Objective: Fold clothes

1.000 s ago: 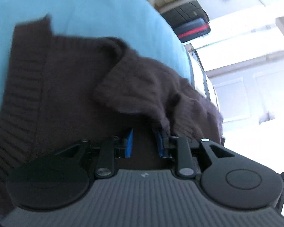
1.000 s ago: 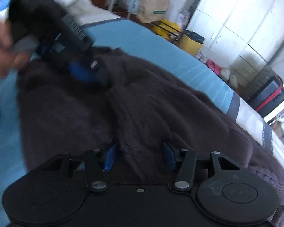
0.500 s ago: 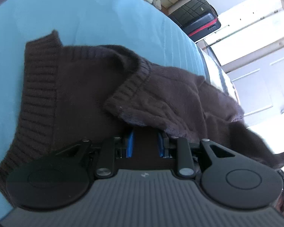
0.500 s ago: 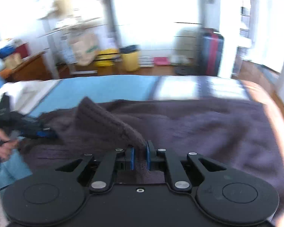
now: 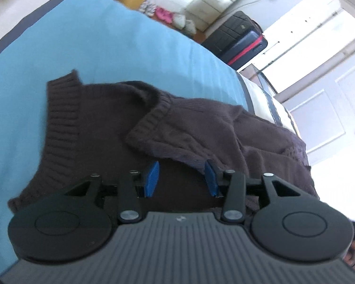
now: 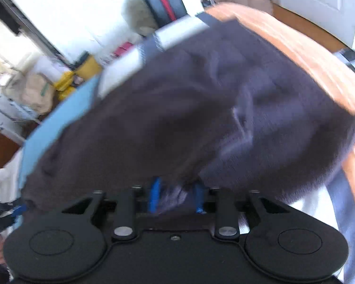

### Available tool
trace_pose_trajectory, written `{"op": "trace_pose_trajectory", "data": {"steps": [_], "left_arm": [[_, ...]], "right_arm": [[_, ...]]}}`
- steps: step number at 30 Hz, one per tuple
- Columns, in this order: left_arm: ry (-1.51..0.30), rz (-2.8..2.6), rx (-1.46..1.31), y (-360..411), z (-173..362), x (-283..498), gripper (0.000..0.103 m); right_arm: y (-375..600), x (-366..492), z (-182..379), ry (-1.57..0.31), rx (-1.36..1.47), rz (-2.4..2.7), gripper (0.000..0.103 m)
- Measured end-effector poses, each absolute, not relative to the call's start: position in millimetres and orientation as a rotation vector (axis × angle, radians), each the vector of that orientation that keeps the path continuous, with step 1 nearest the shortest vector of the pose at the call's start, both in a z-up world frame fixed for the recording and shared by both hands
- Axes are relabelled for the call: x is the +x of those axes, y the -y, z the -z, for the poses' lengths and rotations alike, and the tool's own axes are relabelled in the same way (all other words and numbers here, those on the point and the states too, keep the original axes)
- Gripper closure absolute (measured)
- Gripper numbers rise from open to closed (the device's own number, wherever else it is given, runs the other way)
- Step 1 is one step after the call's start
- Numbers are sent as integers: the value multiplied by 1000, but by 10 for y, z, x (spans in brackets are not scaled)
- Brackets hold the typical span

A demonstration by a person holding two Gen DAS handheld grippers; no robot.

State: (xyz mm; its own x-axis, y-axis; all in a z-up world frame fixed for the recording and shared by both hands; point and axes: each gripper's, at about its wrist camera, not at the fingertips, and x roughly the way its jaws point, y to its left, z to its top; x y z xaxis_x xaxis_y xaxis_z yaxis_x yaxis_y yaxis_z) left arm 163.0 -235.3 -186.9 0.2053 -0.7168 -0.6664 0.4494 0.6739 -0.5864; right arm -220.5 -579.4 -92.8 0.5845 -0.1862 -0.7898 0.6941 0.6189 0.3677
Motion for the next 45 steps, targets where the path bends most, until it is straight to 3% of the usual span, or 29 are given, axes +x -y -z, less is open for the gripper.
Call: {"op": "trace_pose_trajectory", "data": {"steps": [5, 7, 11, 12, 13, 15, 17, 18, 19, 20, 21, 22, 26, 30, 34, 38, 40, 41, 43, 45], "left_arm": [[-1110, 866, -289, 2437, 1860, 1594, 59], [-1105, 871, -282, 2488, 1870, 1594, 50], [-1111, 863, -278, 2614, 1951, 1636, 49], [-1120, 857, -283, 2646, 1992, 1658, 44], [-1133, 846, -295, 2656, 2033, 1681, 37], [-1148, 830, -329, 2642, 2089, 1718, 35], [-1121, 823, -313, 2698, 2065, 1756, 35], [-1109, 815, -285, 2750, 2040, 1784, 38], [-1087, 800, -263, 2791, 2010, 1814, 44], [-1056, 778, -247, 2821, 1976, 1846, 53], [-1031, 761, -233, 2845, 1946, 1892, 82], [-1019, 749, -240, 2854, 1927, 1954, 94], [-982, 707, -333, 2869, 1858, 2202, 94], [-810, 695, -257, 2909, 1626, 2204, 94], [-1000, 594, -285, 2932, 2045, 2416, 91], [-1006, 615, -241, 2971, 2085, 2355, 88], [-991, 602, -159, 3003, 1975, 2301, 71], [-972, 594, -124, 2985, 1937, 2261, 66], [-933, 570, -68, 2987, 1898, 2188, 52], [-932, 557, -37, 2979, 1889, 2161, 51]], "right_arm": [[5721, -2208, 725, -852, 403, 642, 48], [5831, -2333, 719, -797, 472, 688, 47], [6101, -2343, 860, -777, 593, 674, 39], [6159, -2305, 914, -791, 594, 683, 39], [6200, -2267, 977, -805, 577, 696, 35], [6307, -2180, 1154, -847, 513, 727, 27], [6336, -2180, 1285, -851, 522, 716, 36], [6329, -2184, 1300, -832, 529, 678, 63], [6300, -2165, 1277, -822, 510, 657, 77], [6242, -2130, 1227, -823, 450, 663, 85], [6171, -2101, 1161, -810, 377, 672, 95], [6099, -2079, 1090, -786, 307, 677, 95], [6049, -2188, 746, -609, 279, 681, 99], [6151, -2360, 595, -517, 372, 672, 102], [6344, -2329, 873, -647, 475, 664, 102], [6446, -2213, 1150, -752, 594, 633, 91], [6449, -2181, 1178, -742, 647, 606, 86], [6449, -2171, 1179, -730, 669, 592, 80], [6432, -2159, 1169, -706, 701, 573, 51], [6411, -2179, 1169, -691, 727, 566, 47]]}}
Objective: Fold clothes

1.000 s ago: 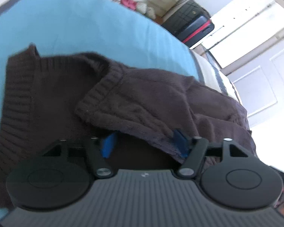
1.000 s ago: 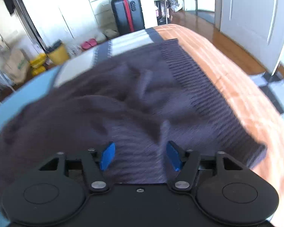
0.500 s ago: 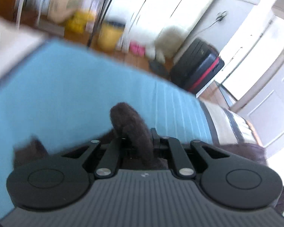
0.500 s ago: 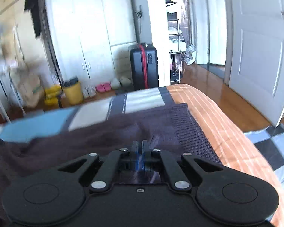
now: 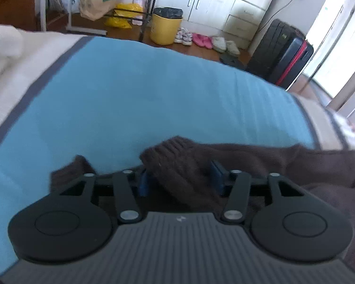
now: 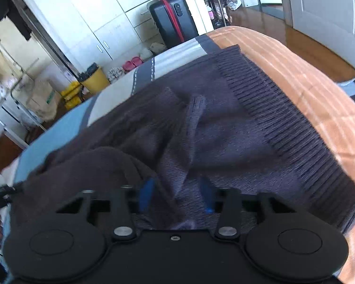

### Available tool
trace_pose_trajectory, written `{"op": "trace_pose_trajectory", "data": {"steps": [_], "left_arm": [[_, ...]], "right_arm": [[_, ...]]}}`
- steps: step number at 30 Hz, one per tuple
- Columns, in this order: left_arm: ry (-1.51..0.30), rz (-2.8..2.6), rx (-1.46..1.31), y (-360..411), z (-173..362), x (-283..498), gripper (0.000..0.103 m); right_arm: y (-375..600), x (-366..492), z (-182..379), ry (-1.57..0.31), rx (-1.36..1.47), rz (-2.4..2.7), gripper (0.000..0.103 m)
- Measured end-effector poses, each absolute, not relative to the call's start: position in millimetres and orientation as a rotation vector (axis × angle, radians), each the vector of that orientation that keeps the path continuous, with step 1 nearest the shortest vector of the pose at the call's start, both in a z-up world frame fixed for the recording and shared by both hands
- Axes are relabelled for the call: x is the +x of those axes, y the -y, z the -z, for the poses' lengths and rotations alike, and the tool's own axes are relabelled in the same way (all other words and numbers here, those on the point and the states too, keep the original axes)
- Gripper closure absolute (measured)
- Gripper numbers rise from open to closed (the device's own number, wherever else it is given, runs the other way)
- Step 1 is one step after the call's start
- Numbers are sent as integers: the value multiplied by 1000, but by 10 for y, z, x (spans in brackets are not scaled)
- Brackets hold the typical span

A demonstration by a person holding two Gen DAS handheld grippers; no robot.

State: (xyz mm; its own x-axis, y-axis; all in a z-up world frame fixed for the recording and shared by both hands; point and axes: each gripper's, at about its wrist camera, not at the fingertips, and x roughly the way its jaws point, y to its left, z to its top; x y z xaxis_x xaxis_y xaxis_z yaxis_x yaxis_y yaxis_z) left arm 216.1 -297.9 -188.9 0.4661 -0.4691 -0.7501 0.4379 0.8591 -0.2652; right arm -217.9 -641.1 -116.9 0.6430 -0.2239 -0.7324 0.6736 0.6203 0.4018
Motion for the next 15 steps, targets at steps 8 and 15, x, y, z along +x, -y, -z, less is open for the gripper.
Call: {"op": "trace_pose_trajectory", "data": {"steps": [8, 15], "left_arm": [[-958, 559, -115, 2828, 1872, 2221, 51], [-956, 556, -189, 2811, 1954, 2271, 51]], "right_arm": [[6412, -2217, 1220, -654, 741, 506, 47], [5831, -1872, 967, -677, 243, 614, 91]]}}
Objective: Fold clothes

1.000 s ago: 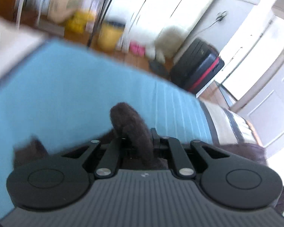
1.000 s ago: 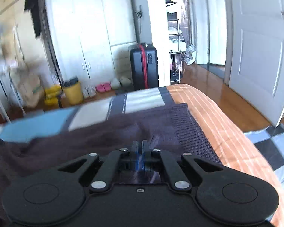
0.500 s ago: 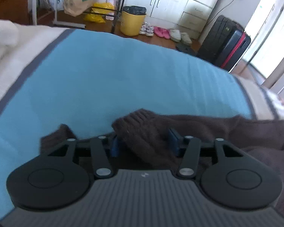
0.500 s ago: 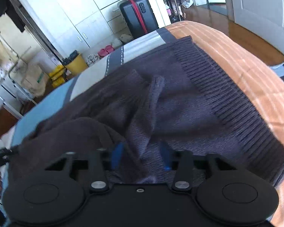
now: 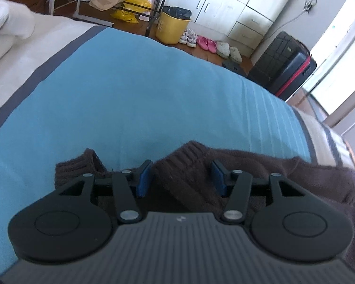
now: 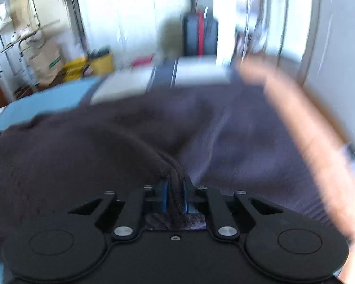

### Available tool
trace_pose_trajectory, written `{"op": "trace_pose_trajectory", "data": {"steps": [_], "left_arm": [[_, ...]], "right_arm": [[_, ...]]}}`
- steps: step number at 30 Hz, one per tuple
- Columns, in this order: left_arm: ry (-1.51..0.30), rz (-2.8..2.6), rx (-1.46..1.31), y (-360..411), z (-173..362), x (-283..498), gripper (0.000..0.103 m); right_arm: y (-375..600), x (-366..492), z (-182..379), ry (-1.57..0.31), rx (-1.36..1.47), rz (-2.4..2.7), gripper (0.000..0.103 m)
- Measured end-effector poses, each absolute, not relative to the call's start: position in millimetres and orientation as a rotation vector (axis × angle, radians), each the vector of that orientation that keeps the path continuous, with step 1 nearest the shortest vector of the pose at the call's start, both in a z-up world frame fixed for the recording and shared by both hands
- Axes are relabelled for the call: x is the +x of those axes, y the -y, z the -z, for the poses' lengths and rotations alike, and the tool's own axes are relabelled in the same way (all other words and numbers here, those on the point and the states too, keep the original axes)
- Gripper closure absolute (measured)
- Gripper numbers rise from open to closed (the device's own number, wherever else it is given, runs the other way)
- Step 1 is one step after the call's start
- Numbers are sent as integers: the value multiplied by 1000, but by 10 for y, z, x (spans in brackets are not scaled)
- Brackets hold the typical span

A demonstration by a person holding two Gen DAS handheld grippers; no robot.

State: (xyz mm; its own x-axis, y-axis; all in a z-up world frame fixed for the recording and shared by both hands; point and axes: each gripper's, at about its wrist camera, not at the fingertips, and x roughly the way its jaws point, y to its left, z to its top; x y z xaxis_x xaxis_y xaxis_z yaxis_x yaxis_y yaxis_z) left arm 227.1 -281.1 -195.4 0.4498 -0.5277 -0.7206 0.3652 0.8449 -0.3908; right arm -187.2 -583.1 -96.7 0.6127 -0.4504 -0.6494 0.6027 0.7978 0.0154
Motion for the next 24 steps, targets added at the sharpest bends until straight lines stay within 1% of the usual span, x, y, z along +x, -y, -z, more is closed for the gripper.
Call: {"op": "trace_pose_trajectory", "data": {"steps": [2, 4, 7, 9, 12, 17, 18, 19, 20, 21, 22, 24], "left_arm": [[-958, 564, -183, 2800, 1966, 2254, 51], [-969, 564, -162, 2827, 1984, 2269, 51], [-983, 561, -118, 2885, 1989, 2254, 48], [-980, 561, -76, 2934, 1967, 2223, 47], [-963, 566, -24, 2984, 1944, 2174, 46], [-943, 571, -9, 2924, 1855, 2096, 46], [-934, 568, -1, 2892, 1789, 2064, 45], [-923, 562, 11, 2850, 1716, 2030, 44], [-911, 554, 23, 2799, 1637, 1995, 42], [-899, 533, 27, 2724, 1561, 1972, 39], [-885, 497, 23, 2624, 1487, 1962, 33], [-868, 416, -11, 2379, 1388, 1969, 24]], "right_arm": [[5701, -1932, 697, -588, 199, 633, 91], [5692, -1990, 576, -560, 199, 651, 91], [5907, -1960, 796, -708, 269, 706, 90], [6121, -1942, 1061, -810, 379, 749, 89], [6251, -1875, 1229, -834, 421, 760, 87], [6134, -1804, 1162, -803, 290, 771, 87], [6119, -1807, 1160, -804, 267, 790, 83], [6102, -1818, 1154, -802, 241, 822, 70], [6086, -1828, 1148, -799, 214, 853, 63], [6064, -1855, 1113, -796, 171, 902, 47], [6025, -1857, 1063, -800, 109, 969, 41], [5966, -1905, 925, -772, 42, 1044, 39]]}}
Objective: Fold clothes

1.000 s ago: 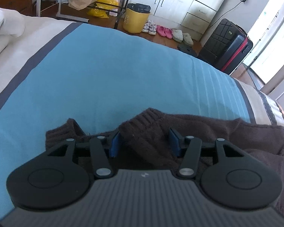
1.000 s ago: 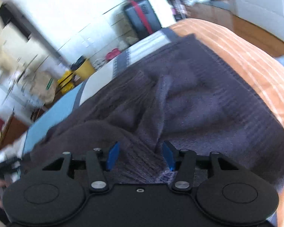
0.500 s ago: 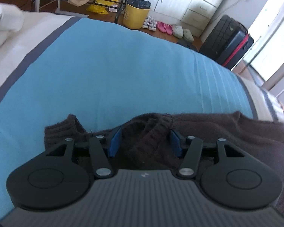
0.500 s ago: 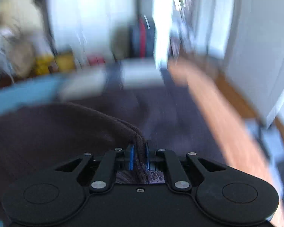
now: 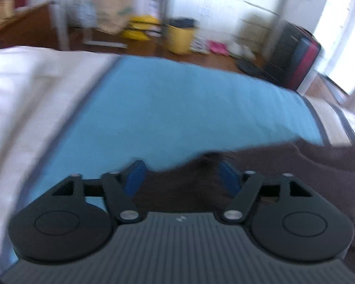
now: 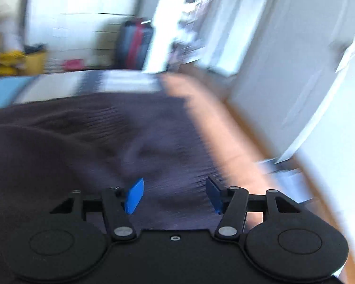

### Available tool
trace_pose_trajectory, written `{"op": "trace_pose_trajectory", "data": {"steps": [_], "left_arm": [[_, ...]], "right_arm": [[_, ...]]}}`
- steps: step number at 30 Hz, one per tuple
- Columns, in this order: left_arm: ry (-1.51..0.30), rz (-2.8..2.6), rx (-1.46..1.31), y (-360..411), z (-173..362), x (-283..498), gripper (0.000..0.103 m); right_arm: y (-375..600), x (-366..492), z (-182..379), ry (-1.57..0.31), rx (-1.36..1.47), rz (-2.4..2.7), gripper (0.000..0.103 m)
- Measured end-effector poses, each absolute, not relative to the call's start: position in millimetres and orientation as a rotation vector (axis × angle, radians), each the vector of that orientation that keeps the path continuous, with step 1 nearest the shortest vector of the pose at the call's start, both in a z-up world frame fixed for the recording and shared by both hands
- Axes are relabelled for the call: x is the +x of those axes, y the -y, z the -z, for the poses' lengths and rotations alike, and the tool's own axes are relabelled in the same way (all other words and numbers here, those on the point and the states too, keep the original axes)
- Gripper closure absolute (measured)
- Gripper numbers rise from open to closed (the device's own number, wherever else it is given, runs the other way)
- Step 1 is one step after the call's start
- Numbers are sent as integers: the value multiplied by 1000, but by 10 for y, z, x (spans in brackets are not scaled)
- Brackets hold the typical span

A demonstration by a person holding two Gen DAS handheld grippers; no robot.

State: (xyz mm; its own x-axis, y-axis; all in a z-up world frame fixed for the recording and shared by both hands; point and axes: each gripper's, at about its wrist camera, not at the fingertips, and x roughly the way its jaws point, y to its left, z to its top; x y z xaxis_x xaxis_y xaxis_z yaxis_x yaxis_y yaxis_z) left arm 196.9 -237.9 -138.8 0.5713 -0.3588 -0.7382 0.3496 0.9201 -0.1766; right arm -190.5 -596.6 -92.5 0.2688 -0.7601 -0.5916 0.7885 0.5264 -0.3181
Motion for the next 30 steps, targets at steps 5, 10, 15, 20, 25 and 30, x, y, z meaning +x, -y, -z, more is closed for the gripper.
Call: {"op": "trace_pose_trajectory", "data": {"steps": [5, 10, 15, 20, 25, 30], "left_arm": [[-1032, 340, -165, 1812, 1540, 1997, 23], [-1224, 410, -301, 1568, 1852, 1888, 23], [-1285, 487, -568, 1271, 1935, 1859, 20], [-1339, 368, -590, 1100, 2116, 1724, 7], [-1303, 571, -678, 1144, 2086, 1697, 88], [-1233, 655, -616, 1241, 1982, 1623, 88]], "right_arm": [[5830, -2136, 628, -643, 101, 1021, 38], [5401, -1978, 572, -597, 183, 805, 39], [4596, -1753, 388, -537, -110, 590, 34], [4008, -1623, 403, -539, -43, 370, 34], [3266, -1196, 640, -611, -84, 158, 34], [2649, -865, 802, -602, -195, 70, 28]]}}
